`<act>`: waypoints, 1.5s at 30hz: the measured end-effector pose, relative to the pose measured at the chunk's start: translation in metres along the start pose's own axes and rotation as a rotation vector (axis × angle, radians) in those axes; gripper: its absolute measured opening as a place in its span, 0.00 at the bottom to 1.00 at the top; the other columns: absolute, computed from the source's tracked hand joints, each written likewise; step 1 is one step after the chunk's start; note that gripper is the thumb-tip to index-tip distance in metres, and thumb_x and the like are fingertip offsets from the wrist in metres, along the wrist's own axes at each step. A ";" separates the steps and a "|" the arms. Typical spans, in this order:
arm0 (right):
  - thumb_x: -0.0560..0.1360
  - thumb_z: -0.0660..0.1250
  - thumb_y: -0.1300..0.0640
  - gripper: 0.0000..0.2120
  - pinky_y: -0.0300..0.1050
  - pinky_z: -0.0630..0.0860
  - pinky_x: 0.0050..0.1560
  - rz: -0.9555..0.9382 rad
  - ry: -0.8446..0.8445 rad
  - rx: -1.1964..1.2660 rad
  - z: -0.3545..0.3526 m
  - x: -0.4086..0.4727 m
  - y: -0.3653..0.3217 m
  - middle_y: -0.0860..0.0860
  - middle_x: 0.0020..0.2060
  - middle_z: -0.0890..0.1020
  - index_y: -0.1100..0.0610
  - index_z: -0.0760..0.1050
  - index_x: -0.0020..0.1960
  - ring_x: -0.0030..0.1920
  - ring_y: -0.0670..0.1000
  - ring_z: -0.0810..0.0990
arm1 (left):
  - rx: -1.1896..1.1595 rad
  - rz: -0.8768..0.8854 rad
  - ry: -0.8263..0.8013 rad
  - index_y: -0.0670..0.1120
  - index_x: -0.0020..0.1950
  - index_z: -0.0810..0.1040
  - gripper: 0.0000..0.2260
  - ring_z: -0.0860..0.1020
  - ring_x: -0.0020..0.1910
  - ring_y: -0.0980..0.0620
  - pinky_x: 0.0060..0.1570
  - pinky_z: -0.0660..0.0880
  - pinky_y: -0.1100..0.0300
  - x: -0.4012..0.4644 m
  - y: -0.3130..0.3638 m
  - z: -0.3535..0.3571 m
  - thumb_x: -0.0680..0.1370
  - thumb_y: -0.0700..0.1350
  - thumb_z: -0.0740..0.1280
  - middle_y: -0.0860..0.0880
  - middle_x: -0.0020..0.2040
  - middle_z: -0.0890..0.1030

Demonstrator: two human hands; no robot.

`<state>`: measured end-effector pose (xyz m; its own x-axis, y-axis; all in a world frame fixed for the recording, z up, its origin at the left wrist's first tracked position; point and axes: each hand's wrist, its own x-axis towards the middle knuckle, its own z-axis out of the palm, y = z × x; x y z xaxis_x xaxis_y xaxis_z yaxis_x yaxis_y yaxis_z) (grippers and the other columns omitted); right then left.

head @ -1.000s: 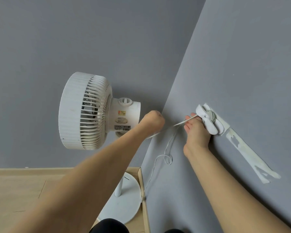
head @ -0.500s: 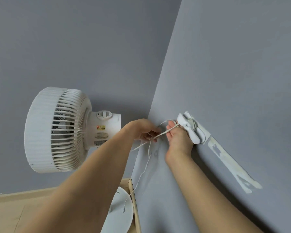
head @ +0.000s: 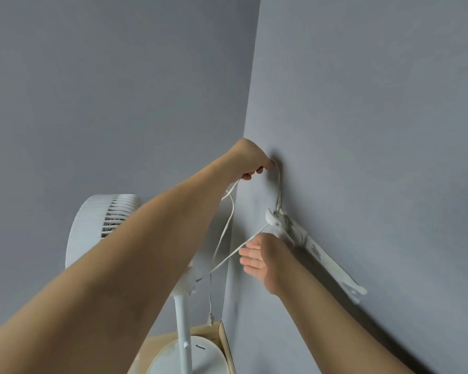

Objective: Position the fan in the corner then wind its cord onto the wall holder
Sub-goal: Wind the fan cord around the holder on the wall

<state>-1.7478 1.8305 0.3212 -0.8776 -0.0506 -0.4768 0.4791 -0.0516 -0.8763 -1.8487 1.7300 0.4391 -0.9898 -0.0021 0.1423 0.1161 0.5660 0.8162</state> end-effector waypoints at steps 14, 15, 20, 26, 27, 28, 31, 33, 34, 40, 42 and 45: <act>0.80 0.52 0.48 0.26 0.54 0.61 0.73 -0.273 -0.449 0.878 -0.010 -0.054 -0.103 0.56 0.71 0.70 0.59 0.62 0.74 0.73 0.58 0.66 | 1.204 0.825 0.496 0.45 0.48 0.78 0.09 0.75 0.46 0.43 0.44 0.69 0.54 -0.053 0.122 -0.089 0.74 0.35 0.61 0.47 0.45 0.79; 0.80 0.53 0.48 0.24 0.55 0.61 0.73 -0.285 -0.477 0.968 -0.008 -0.059 -0.112 0.56 0.71 0.71 0.58 0.63 0.73 0.73 0.58 0.66 | 1.244 0.909 0.595 0.45 0.46 0.79 0.07 0.74 0.45 0.43 0.47 0.69 0.52 -0.058 0.131 -0.098 0.74 0.37 0.63 0.47 0.43 0.79; 0.81 0.53 0.53 0.12 0.53 0.61 0.73 -0.369 -0.567 1.219 0.003 -0.093 -0.136 0.52 0.67 0.76 0.57 0.74 0.53 0.71 0.54 0.70 | 1.281 0.991 0.857 0.44 0.44 0.81 0.06 0.76 0.43 0.41 0.44 0.69 0.50 -0.077 0.152 -0.118 0.76 0.45 0.66 0.45 0.42 0.79; 0.82 0.47 0.62 0.18 0.51 0.75 0.61 -0.357 -0.543 1.522 -0.007 -0.116 -0.146 0.56 0.33 0.76 0.62 0.70 0.38 0.42 0.54 0.79 | 1.275 0.731 0.849 0.43 0.51 0.79 0.17 0.75 0.52 0.40 0.48 0.66 0.51 -0.105 0.162 -0.131 0.80 0.57 0.62 0.44 0.53 0.78; 0.81 0.46 0.64 0.18 0.51 0.78 0.55 -0.333 -0.539 1.602 -0.008 -0.119 -0.147 0.56 0.28 0.72 0.60 0.68 0.37 0.34 0.53 0.75 | 1.287 0.721 0.839 0.43 0.51 0.79 0.19 0.75 0.52 0.40 0.47 0.65 0.51 -0.108 0.166 -0.133 0.79 0.59 0.62 0.44 0.52 0.78; 0.80 0.45 0.66 0.18 0.49 0.80 0.47 -0.309 -0.525 1.660 -0.009 -0.122 -0.146 0.55 0.24 0.68 0.59 0.65 0.36 0.29 0.52 0.70 | 1.292 0.711 0.837 0.43 0.50 0.78 0.20 0.75 0.51 0.41 0.46 0.64 0.52 -0.111 0.171 -0.135 0.79 0.60 0.62 0.45 0.52 0.78; 0.69 0.41 0.69 0.14 0.39 0.69 0.25 -0.301 -0.461 1.633 -0.011 -0.131 -0.136 0.52 0.18 0.61 0.55 0.58 0.33 0.20 0.50 0.62 | 1.247 0.634 0.824 0.44 0.46 0.76 0.21 0.74 0.47 0.42 0.44 0.64 0.54 -0.124 0.186 -0.135 0.79 0.62 0.60 0.46 0.46 0.76; 0.59 0.41 0.69 0.10 0.33 0.63 0.22 -0.312 -0.418 1.562 -0.013 -0.137 -0.127 0.51 0.17 0.59 0.55 0.56 0.32 0.16 0.50 0.59 | 1.202 0.501 0.757 0.43 0.40 0.72 0.23 0.72 0.40 0.44 0.39 0.65 0.55 -0.134 0.191 -0.131 0.79 0.63 0.59 0.48 0.38 0.73; 0.58 0.42 0.68 0.10 0.31 0.62 0.21 -0.313 -0.389 1.529 -0.015 -0.141 -0.122 0.51 0.17 0.58 0.55 0.55 0.31 0.14 0.50 0.58 | 1.152 0.420 0.677 0.43 0.39 0.72 0.24 0.71 0.37 0.44 0.37 0.66 0.55 -0.139 0.189 -0.128 0.79 0.64 0.58 0.48 0.35 0.72; 0.66 0.45 0.69 0.11 0.32 0.54 0.16 -0.250 -0.311 1.313 -0.031 -0.145 -0.094 0.50 0.18 0.55 0.55 0.56 0.31 0.14 0.50 0.54 | 0.503 0.198 -0.026 0.40 0.42 0.83 0.23 0.72 0.28 0.47 0.33 0.77 0.58 -0.151 0.156 -0.109 0.77 0.60 0.66 0.44 0.32 0.78; 0.79 0.48 0.63 0.13 0.32 0.54 0.16 -0.239 -0.291 1.197 -0.034 -0.144 -0.080 0.49 0.18 0.56 0.59 0.68 0.40 0.14 0.49 0.55 | 0.441 0.200 -0.049 0.38 0.41 0.83 0.22 0.72 0.28 0.47 0.33 0.77 0.58 -0.155 0.143 -0.099 0.76 0.58 0.69 0.44 0.30 0.78; 0.82 0.51 0.57 0.14 0.32 0.56 0.17 -0.243 -0.234 1.034 -0.038 -0.144 -0.062 0.48 0.21 0.56 0.60 0.73 0.59 0.16 0.48 0.55 | 0.429 0.212 -0.079 0.40 0.36 0.81 0.19 0.69 0.23 0.50 0.29 0.73 0.60 -0.163 0.129 -0.084 0.73 0.57 0.73 0.47 0.25 0.74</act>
<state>-1.6515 1.8794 0.4418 -0.9781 -0.1084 -0.1775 0.1738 -0.8949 -0.4111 -1.6651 1.7341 0.5684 -0.9530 0.2038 0.2240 0.2885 0.8361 0.4665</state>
